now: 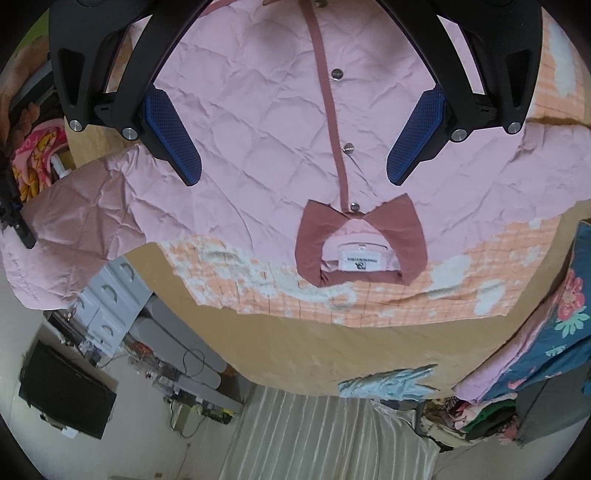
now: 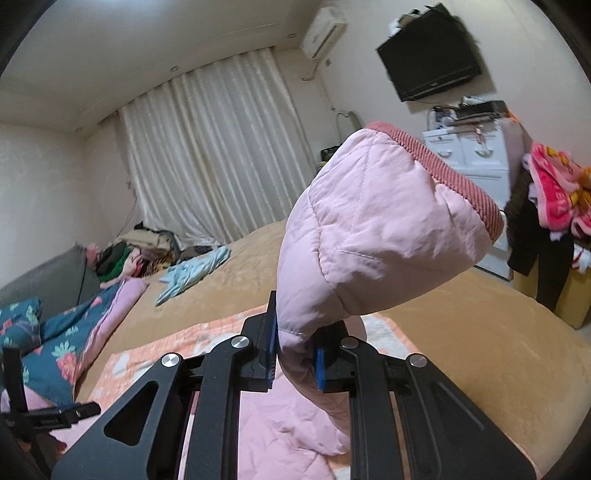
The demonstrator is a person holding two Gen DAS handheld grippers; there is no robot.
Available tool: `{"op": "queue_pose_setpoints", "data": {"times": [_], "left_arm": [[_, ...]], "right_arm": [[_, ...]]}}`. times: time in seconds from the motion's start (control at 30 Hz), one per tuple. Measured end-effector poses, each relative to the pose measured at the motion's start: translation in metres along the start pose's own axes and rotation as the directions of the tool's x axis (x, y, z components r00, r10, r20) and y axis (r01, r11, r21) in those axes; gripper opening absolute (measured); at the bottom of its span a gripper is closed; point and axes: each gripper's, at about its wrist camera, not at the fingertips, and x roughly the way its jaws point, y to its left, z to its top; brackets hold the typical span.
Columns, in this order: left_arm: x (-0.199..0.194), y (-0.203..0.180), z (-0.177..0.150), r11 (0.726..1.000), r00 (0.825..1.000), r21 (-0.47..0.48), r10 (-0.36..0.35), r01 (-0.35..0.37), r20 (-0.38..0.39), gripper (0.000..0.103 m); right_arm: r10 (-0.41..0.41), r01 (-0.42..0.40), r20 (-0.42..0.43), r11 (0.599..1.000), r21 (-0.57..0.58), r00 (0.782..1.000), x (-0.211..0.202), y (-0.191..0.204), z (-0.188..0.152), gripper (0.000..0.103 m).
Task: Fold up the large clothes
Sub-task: 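Lift the sleeve with the right gripper and carry it across the jacket front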
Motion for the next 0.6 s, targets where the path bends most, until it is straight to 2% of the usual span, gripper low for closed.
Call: {"op": "queue_pose_setpoints", "data": {"times": [0.23,0.43,0.6], "left_arm": [[-0.024,0.018,0.011,1.000,0.999,-0.020,-0.012,0.013,0.041,0.094],[-0.038,0.034,0.016,0.999,0.998,-0.038,-0.036,0.038,0.045,0.094],[-0.046,0.059,0.017,0.993,0.998,-0.100,-0.050,0.054,0.041,0.094]], "right_arm": [[0.026,-0.027,-0.014,0.997,-0.078,1.000,0.000,0.045,0.005,0.014],[0.051,-0.055,-0.036,0.991,-0.122,0.998,0.000,0.082,0.003,0.014],[0.088,-0.096,-0.061,0.985,-0.144,0.994,0.002,0.110,-0.003,0.014]]}}
